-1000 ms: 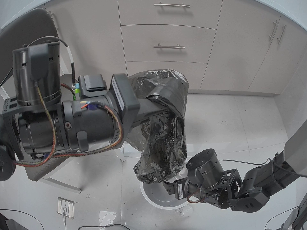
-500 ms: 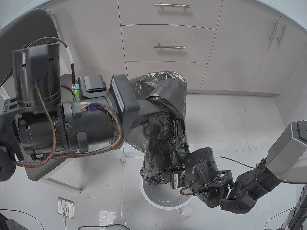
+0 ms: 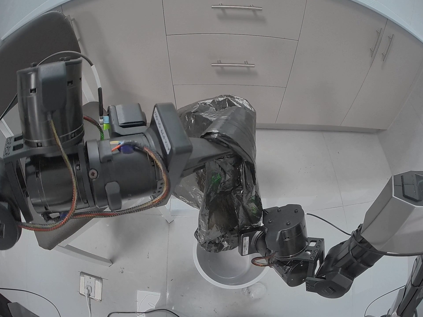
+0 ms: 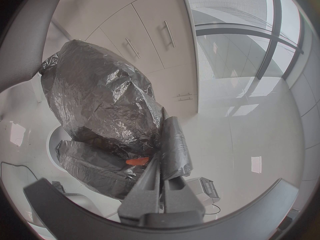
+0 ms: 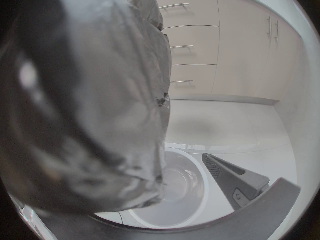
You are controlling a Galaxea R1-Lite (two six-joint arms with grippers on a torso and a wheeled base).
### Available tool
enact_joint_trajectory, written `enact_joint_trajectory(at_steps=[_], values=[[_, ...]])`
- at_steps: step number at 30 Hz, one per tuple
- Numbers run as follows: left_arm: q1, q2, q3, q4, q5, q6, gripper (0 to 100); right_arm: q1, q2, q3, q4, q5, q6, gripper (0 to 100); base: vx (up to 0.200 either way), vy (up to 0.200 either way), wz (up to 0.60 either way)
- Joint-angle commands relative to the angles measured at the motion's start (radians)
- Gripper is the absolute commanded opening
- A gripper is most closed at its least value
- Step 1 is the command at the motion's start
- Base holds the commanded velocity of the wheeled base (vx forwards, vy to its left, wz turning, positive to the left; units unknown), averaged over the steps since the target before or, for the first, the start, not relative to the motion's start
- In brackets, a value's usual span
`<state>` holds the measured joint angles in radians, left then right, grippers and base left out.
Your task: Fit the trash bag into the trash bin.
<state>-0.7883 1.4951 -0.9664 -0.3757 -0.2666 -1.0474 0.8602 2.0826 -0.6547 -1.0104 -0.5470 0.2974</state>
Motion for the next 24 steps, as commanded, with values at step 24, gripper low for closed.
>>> enact_joint_trajectory(at_steps=[24], values=[[0.0,-0.022,0.0,0.0,-0.002,-0.002,0,-0.041,0.145,0.0,-0.201,-0.017,-0.04,100,0.0,0.0,0.0]])
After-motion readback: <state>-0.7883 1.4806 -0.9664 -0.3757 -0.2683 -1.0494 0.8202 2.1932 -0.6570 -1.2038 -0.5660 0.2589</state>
